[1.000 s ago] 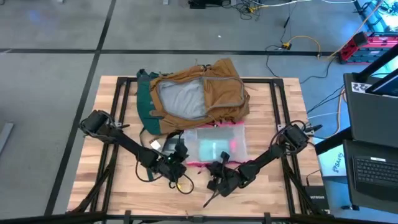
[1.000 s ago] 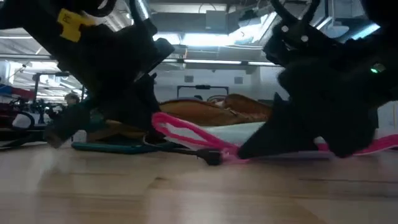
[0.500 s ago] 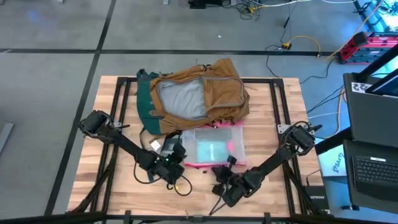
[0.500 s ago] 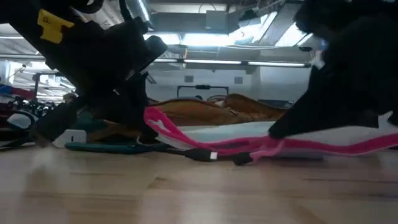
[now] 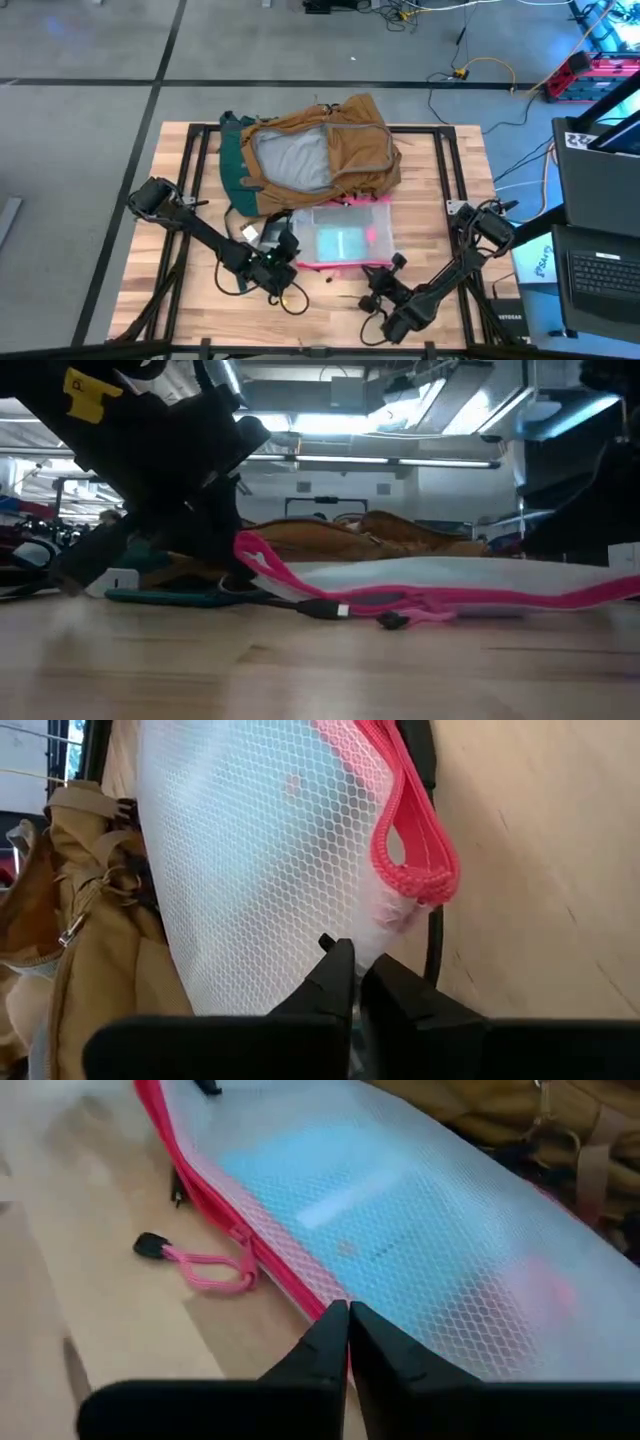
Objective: Unpack backpack
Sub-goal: Open the pink zipper pouch
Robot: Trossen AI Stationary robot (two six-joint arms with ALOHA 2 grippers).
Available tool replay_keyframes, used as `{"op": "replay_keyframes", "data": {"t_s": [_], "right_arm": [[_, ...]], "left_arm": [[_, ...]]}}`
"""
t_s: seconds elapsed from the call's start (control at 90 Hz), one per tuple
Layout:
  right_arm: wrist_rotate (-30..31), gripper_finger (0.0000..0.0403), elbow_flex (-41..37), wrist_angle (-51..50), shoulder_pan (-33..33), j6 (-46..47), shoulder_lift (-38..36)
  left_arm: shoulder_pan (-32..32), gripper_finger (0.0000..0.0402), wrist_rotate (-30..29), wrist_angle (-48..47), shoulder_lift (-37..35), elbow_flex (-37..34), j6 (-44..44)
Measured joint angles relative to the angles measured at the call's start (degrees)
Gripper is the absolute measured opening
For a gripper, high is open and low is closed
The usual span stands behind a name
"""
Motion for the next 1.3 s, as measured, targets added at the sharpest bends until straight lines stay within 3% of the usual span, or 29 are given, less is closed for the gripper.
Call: {"op": "replay_keyframes", "data": {"t_s": [0.111, 0.367, 0.522, 0.744, 0.989, 1.3], "right_arm": [[0.22, 0.0000, 0.00, 1.05, -0.16, -0.14, 0.00], [6.15, 0.0000, 0.00, 14.22, -2.70, -13.37, 0.00], [5.91, 0.0007, 0.00, 26.86, -6.44, -27.91, 0.19], [-2.11, 0.0085, 0.02, 45.07, -11.39, -47.39, 3.29], [-3.76, 0.0180, 0.02, 48.84, -13.38, -51.17, 6.25], [-5.98, 0.0200, 0.02, 50.32, -13.64, -53.30, 6.36]], "left_arm": [[0.00, 0.0000, -0.09, 2.19, 0.02, 0.00, 1.23], [0.02, 0.0000, -0.13, 6.29, 0.02, 0.00, 3.55], [0.07, 0.0000, -0.08, 9.05, 0.02, 0.00, 4.20], [0.07, 0.0000, 0.95, 10.34, 0.02, 0.00, 5.03], [0.09, 0.0000, 1.18, 10.30, 0.04, 0.00, 5.03], [0.12, 0.0000, 1.20, 10.28, 0.04, 0.02, 4.99]]}}
